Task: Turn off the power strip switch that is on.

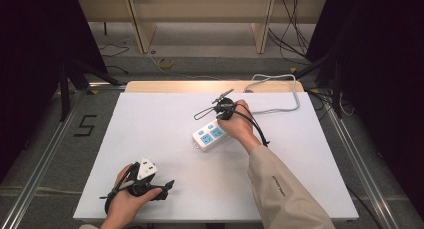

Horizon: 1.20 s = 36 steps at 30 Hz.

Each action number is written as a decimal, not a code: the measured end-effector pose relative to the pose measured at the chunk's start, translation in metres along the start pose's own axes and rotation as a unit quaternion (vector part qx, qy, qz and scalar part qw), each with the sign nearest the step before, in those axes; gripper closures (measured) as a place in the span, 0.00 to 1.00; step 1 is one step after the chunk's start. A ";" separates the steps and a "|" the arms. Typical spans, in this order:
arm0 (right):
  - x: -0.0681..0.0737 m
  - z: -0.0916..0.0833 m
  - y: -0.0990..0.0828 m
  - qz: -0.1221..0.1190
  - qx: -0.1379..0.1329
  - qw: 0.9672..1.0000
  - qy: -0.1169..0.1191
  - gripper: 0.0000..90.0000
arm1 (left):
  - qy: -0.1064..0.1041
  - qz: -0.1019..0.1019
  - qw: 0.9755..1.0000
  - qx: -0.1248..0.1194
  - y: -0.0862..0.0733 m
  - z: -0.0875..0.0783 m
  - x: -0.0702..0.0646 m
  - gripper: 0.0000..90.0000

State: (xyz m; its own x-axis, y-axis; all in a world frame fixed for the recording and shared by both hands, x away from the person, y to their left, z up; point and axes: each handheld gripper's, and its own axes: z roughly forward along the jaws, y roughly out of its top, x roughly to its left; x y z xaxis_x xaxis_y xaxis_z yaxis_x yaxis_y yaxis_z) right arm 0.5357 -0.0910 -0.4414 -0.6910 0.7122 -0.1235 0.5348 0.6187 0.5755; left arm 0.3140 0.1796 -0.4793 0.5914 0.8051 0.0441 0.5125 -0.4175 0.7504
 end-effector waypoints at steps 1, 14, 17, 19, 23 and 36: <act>0.000 0.000 0.000 0.001 0.000 1.000 0.001 1.00 | 0.000 0.000 1.000 0.000 0.000 0.000 0.000 0.14; -0.001 0.005 0.002 0.003 0.003 1.000 -0.001 1.00 | 0.000 0.001 1.000 0.000 0.000 0.000 0.000 0.14; 0.000 0.006 0.003 0.003 0.005 1.000 -0.002 1.00 | 0.000 0.001 1.000 0.000 0.000 0.000 0.000 0.14; 0.000 0.007 0.004 0.001 0.007 1.000 -0.003 1.00 | 0.000 -0.002 1.000 -0.002 0.000 0.000 0.000 0.14; 0.000 0.008 0.004 0.000 0.008 1.000 -0.004 1.00 | 0.000 -0.002 1.000 -0.002 0.000 0.000 0.000 0.14; -0.001 0.009 0.005 0.002 0.016 1.000 -0.004 1.00 | 0.000 0.001 1.000 0.000 0.000 0.000 0.000 0.14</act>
State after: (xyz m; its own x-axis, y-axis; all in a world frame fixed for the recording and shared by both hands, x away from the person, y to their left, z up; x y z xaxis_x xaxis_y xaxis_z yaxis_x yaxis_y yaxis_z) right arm 0.5432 -0.0859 -0.4457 -0.6844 0.7178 -0.1283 0.5530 0.6256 0.5502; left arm 0.3139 0.1796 -0.4792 0.5921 0.8046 0.0458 0.5107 -0.4186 0.7509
